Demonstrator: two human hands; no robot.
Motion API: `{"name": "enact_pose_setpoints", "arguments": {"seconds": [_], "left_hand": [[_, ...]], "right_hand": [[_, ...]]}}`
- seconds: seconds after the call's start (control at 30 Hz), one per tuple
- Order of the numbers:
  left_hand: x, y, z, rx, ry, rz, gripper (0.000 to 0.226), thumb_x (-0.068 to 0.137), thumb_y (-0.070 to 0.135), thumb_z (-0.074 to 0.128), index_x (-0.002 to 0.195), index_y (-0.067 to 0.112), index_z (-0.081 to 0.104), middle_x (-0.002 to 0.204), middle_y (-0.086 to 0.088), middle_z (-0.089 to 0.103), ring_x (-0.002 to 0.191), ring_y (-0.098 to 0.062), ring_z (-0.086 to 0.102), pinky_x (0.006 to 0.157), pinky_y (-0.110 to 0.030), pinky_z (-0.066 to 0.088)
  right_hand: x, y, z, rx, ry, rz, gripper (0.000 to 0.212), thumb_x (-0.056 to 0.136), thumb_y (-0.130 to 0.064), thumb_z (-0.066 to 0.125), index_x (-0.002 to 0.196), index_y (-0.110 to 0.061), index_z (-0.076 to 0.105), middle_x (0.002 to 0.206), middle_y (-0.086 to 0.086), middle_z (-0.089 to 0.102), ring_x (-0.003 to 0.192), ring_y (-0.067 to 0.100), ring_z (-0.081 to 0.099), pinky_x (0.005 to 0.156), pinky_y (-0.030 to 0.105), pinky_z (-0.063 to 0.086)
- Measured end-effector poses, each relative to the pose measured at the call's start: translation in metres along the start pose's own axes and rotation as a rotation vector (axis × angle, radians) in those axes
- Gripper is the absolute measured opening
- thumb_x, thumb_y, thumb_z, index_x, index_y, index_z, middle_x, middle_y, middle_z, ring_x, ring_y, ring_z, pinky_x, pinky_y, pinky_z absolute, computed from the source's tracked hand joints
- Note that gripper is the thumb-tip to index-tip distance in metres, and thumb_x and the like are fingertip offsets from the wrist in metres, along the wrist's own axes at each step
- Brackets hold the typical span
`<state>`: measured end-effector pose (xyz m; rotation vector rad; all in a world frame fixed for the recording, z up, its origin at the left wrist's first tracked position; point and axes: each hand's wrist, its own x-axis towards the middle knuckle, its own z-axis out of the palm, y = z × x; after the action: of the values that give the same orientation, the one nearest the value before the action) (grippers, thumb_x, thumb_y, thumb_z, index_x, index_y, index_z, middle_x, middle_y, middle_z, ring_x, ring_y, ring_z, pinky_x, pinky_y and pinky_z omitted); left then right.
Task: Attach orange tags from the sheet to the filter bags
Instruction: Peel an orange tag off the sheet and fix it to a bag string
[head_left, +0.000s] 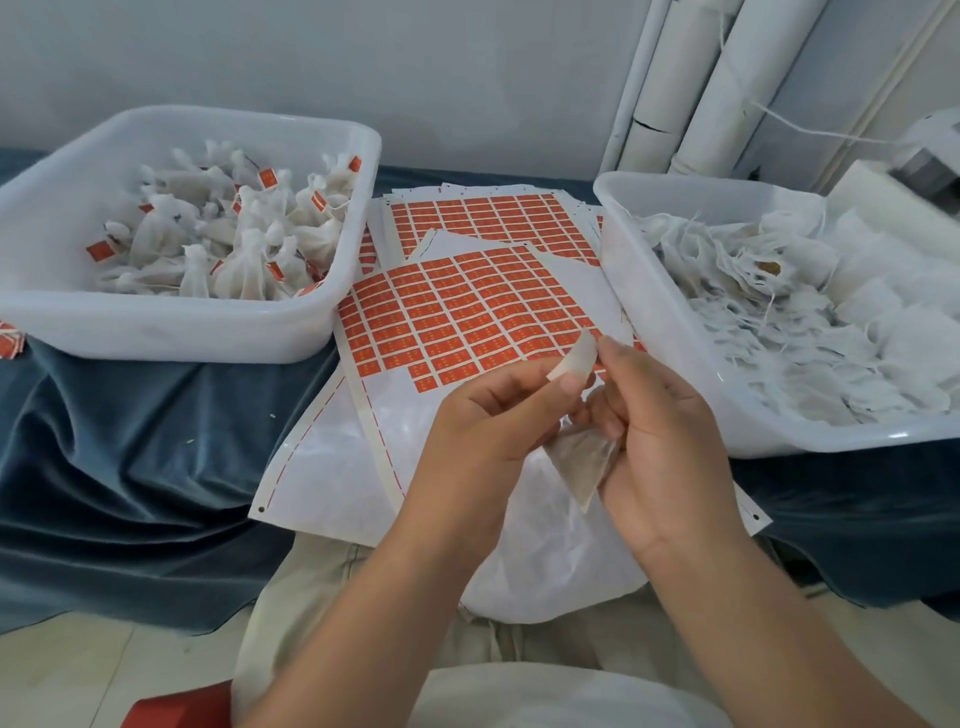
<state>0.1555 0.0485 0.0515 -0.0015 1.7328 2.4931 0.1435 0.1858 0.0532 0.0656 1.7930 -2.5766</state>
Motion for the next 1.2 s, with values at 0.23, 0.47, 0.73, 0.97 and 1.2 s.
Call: {"name": "enact_pose_setpoints", "arguments": {"seconds": [0.23,0.47,0.73,0.97,1.2], "left_hand": [[-0.002,-0.005,0.002,0.018,0.132,0.048,0.016,0.098,0.038,0.068,0.097,0.03,0.082,0.1,0.003,0.08,0.09,-0.009,0.075,0.076,-0.018,0.056],[0.004,0.004,-0.008,-0.032,0.322,0.084,0.016,0.098,0.04,0.069,0.097,0.031,0.082,0.096,0.004,0.079,0.082,-0.007,0.071,0.075,-0.02,0.055],[0.006,0.005,-0.018,0.207,0.379,0.298,0.016,0.102,0.032,0.066,0.101,0.029,0.081,0.092,0.008,0.078,0.088,-0.012,0.074,0.075,-0.017,0.057],[0.004,0.005,-0.015,0.379,0.164,0.368,0.027,0.106,0.012,0.056,0.104,0.028,0.078,0.096,0.012,0.077,0.095,-0.012,0.073,0.078,-0.016,0.056],[0.002,0.002,-0.012,0.242,-0.029,0.191,0.023,0.111,0.018,0.048,0.108,0.014,0.07,0.093,-0.005,0.076,0.087,-0.022,0.075,0.077,-0.029,0.061]], "right_hand": [[-0.003,0.012,0.005,-0.043,0.102,-0.068,0.032,0.097,-0.038,0.07,0.068,-0.026,0.07,0.055,-0.007,0.04,0.055,0.009,0.043,0.07,0.029,0.052],[-0.009,0.017,0.006,-0.179,0.059,-0.058,0.031,0.097,-0.049,0.065,0.103,-0.023,0.081,0.063,-0.008,0.054,0.063,0.009,0.054,0.085,0.034,0.057],[-0.019,-0.011,0.003,-0.964,-0.167,-0.469,0.033,0.104,-0.046,0.052,0.108,-0.025,0.077,0.104,-0.02,0.066,0.106,0.003,0.064,0.085,0.006,0.045],[-0.021,-0.029,-0.003,-1.154,-0.275,-0.493,0.035,0.104,-0.045,0.056,0.092,-0.02,0.078,0.081,-0.008,0.074,0.08,0.009,0.069,0.07,0.021,0.05],[-0.023,-0.033,0.001,-1.073,-0.214,-0.7,0.024,0.099,-0.037,0.063,0.098,-0.024,0.083,0.082,-0.017,0.072,0.079,0.0,0.066,0.07,0.004,0.042]]}}
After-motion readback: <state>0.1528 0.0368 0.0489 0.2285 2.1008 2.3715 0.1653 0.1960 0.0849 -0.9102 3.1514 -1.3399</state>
